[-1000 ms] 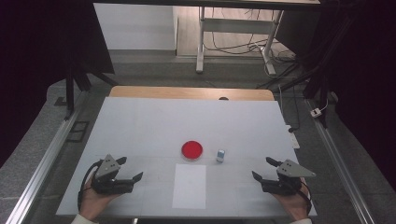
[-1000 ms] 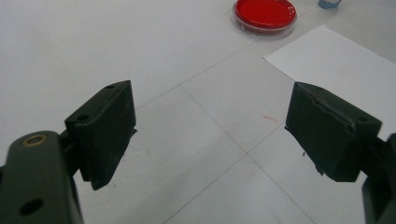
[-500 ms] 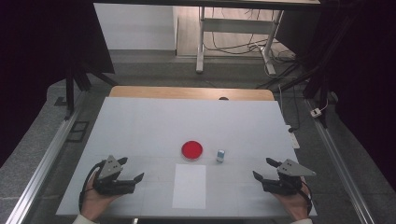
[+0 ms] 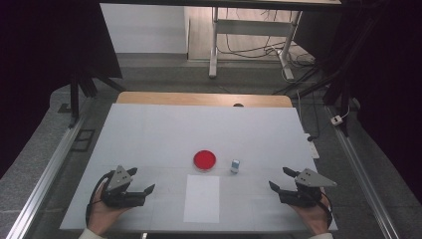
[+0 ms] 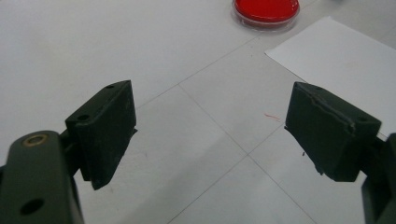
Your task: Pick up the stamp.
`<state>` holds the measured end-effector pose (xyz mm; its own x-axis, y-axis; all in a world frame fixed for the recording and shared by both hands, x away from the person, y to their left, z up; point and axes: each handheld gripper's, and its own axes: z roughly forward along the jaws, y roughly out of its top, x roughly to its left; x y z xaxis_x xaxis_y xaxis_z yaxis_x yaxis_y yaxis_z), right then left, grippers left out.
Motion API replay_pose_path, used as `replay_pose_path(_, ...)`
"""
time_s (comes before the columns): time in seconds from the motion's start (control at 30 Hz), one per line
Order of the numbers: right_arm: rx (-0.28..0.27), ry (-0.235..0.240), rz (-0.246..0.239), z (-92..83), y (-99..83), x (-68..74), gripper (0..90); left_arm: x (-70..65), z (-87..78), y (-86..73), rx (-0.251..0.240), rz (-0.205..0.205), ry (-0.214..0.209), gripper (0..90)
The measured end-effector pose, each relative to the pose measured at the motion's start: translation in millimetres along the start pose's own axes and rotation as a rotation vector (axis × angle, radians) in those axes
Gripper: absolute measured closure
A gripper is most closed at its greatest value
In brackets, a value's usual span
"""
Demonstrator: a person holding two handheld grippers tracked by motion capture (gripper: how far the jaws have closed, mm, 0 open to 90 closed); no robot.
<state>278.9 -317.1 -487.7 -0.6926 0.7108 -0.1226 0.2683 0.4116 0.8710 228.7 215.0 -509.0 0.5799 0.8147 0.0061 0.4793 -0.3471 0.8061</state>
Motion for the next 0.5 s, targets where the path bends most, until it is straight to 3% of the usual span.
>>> replay_pose_path(0.5,-0.006,0.02,-0.014,1.7,29.4,5.5,28.3,-1.4,3.8,0.5,0.003,0.007,0.001,16.6)
